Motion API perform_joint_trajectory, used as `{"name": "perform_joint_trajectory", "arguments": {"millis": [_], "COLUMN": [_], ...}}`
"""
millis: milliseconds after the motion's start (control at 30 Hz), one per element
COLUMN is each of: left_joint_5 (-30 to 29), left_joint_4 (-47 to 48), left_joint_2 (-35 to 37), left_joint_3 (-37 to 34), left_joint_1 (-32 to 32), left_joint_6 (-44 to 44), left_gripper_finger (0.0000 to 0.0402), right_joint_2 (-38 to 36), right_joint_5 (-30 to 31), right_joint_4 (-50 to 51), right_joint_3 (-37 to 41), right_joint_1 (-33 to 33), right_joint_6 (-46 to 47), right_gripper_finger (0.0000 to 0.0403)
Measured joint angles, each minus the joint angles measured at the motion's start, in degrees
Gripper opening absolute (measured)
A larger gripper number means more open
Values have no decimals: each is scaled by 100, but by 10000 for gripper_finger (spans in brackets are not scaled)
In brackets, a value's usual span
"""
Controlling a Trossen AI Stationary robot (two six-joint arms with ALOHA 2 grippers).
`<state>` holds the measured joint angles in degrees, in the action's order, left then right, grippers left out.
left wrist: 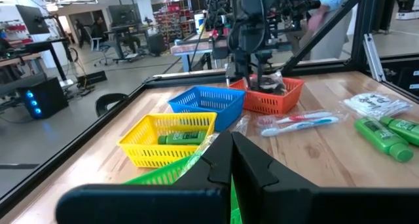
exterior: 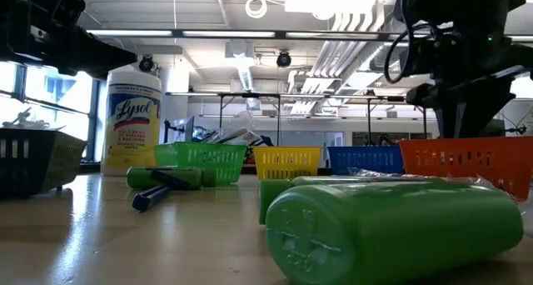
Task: Pick & Place Travel size toiletries
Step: Put the hairbrush into the orange bin
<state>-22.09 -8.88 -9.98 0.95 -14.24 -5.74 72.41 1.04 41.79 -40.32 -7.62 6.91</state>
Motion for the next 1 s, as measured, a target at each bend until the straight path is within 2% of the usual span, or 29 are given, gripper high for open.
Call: {"name": "perform_joint_trajectory", "arguments": {"millis": [267,500,767,1000], "left_joint_5": [0,0,0,35], "left_joint_4": [-2,-1,-4,-15], "left_joint_2": [0,0,0,0], "left_joint_3": [0,0,0,0], "left_joint_1": [-2,0,0,-2], "left_joint_6": [2,15,17,38], "left_gripper_finger": [0,0,0,0], "right_joint_2": [122,119,432,799], "right_joint_5": [-172,-292,-332,164], "right_joint_4": [-756,-530,-413,-459], "right_joint_3": [0,2,0,0], "right_joint_1": [-272,-384,-599,-686], "right_joint_6": [-639,-504,-479,-375], "right_gripper_finger": [39,7,3,3]}}
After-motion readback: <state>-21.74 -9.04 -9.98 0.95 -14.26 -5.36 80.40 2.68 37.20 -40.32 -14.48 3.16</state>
